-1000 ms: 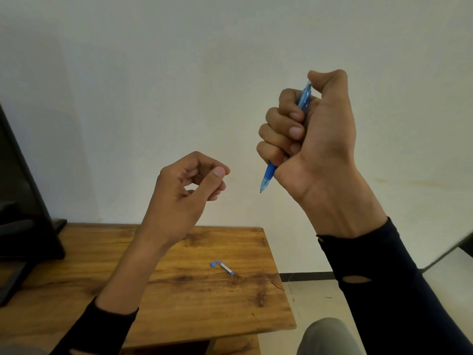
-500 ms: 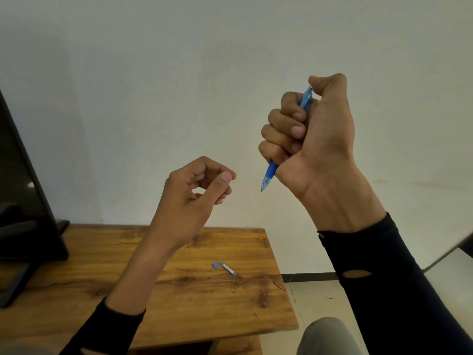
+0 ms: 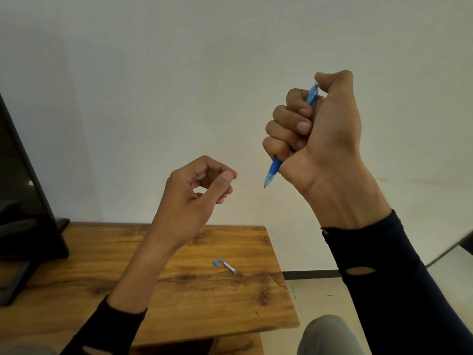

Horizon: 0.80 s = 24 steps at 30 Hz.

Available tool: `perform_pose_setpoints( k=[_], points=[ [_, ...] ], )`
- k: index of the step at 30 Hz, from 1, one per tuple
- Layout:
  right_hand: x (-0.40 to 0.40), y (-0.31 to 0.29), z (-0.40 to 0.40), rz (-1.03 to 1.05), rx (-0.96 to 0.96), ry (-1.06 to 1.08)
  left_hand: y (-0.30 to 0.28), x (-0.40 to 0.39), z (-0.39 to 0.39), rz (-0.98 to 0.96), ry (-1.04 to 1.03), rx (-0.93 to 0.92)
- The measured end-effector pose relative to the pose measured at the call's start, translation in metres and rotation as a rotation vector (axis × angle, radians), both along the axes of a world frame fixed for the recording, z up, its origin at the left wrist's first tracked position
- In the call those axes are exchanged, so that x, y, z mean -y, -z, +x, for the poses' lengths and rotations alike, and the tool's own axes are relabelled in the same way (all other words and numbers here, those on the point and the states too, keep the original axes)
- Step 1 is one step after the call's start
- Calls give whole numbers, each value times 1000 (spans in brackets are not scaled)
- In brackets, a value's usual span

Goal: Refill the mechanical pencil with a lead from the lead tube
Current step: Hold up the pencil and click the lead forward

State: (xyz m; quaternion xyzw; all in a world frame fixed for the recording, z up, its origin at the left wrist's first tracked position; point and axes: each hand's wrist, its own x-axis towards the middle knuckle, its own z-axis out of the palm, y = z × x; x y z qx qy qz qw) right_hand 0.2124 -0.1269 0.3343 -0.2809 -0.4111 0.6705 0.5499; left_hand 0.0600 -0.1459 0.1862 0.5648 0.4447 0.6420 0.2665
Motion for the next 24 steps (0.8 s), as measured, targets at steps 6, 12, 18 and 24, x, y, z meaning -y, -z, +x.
perform_pose_setpoints(
  k=[6, 12, 18, 24],
  points=[
    [-2, 1, 2, -3, -2, 7, 2, -2, -1, -1, -4, -9],
    [-1, 1, 3, -8, 0, 3, 3, -2, 0, -13, -2, -1],
    [-1, 3, 2, -3, 8, 20, 4, -3, 1, -13, -1, -6],
    [-3, 7, 4, -15, -2, 24, 5, -3, -1, -12, 5, 3]
  ],
)
